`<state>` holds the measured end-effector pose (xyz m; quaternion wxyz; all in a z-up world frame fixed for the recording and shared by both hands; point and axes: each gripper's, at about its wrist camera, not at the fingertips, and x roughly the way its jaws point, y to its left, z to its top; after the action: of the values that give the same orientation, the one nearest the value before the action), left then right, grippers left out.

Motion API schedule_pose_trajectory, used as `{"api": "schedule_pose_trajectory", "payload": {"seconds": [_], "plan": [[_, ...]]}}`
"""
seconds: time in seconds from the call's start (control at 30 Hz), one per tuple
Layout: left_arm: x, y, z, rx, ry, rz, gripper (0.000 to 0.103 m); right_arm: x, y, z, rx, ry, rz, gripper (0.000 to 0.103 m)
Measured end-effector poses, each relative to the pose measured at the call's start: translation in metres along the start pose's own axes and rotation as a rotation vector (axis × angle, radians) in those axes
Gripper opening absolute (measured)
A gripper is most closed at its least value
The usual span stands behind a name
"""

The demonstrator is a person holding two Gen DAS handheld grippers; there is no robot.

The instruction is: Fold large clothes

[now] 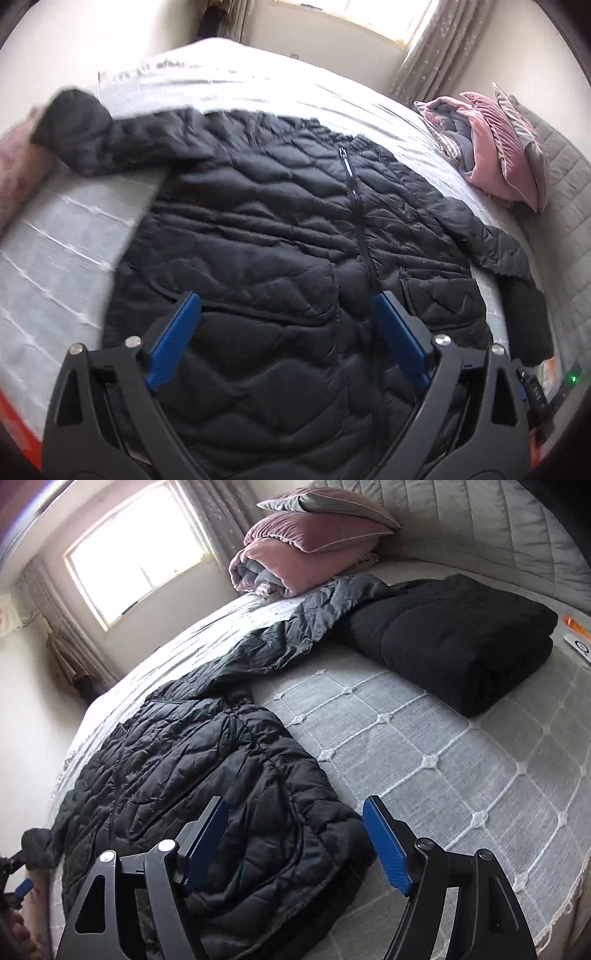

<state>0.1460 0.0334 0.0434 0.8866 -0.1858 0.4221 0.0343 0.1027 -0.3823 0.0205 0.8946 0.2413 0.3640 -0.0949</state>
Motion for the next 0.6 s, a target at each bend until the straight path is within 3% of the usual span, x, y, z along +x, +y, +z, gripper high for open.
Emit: {"api": "schedule_pose_trajectory", "payload": {"seconds": [0.17,0.27,0.37,0.6], "plan": [[0.055,0.023,-0.009,-0.082,0.081,0.031,0.095,0.011,0.001,0.034,-0.007,0.0,0.027,0.077],[0.064,0.039,-0.002,-0.135,0.071,0.057,0.095,0.021,-0.001,0.076,-0.024,-0.056,0.06,0.078],[0.069,0.051,0.004,-0.16,0.042,0.089,0.095,0.041,-0.014,0.121,0.024,-0.083,0.149,0.078],[0.083,0.049,0.012,-0.142,0.064,0.078,0.095,0.099,-0.065,0.212,0.246,-0.147,0.068,0.078]]}}
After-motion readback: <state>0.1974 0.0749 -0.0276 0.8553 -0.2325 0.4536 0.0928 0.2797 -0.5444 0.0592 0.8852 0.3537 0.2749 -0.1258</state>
